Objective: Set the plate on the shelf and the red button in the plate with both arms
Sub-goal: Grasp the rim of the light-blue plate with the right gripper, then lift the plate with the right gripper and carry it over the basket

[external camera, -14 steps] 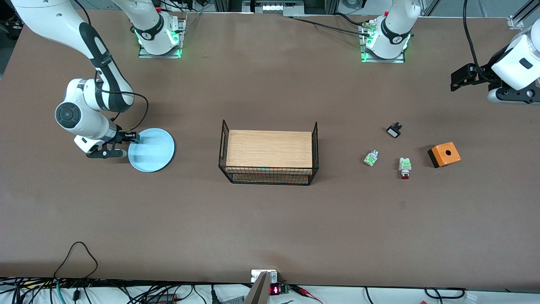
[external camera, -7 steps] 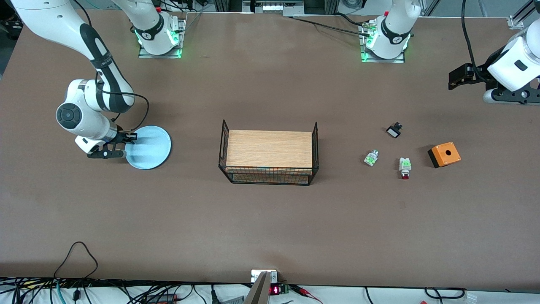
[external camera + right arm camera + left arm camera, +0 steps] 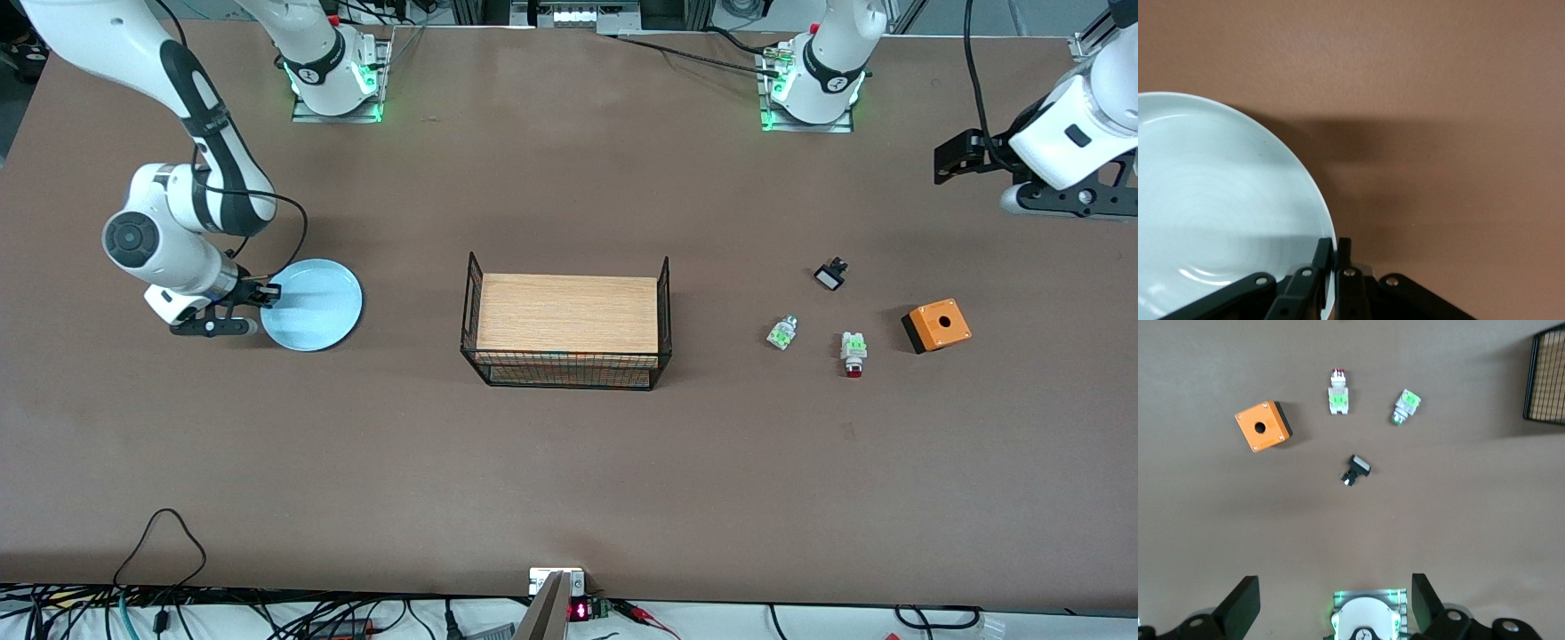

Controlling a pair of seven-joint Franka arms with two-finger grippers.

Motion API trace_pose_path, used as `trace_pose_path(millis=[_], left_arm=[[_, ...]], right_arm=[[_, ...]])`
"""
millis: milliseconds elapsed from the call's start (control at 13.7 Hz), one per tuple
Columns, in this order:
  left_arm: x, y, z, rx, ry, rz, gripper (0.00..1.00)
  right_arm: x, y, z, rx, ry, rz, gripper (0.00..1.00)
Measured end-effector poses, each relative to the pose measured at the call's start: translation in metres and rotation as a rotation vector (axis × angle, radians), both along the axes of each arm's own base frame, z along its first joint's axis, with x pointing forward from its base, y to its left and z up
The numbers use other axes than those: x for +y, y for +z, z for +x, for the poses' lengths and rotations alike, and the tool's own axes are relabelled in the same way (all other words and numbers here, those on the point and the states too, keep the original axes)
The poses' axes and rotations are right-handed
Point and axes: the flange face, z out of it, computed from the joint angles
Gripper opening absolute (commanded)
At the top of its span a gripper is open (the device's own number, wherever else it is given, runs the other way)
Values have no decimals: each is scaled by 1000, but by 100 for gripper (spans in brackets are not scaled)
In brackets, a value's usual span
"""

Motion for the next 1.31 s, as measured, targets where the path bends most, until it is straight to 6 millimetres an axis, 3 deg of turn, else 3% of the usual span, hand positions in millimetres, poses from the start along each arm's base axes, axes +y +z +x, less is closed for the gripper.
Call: trace_pose_path(millis=[146,364,510,655,801,1165,1311], left_arm=[[0,1,-4,16,0,1,100],[-1,5,-7,14,-2,2,100],[-4,5,-8,20,-7,3,100],[-4,5,-8,21,-7,3,100],[-3,5,-8,23,-5,3,100],[13,3,-11,52,27,5,100],[15,3,-11,53,31,5,100]], right_arm=[[13,51,16,25,-15,10,0],[27,142,38,57,-80,101,0],[35,187,46,61,-114,129,0],[52,215,49,79,-167,132,0],[82,239,48,110,-256,160,0],[168,297,40,202,-591,251,0],[213,308,30,213,-680,225,0]])
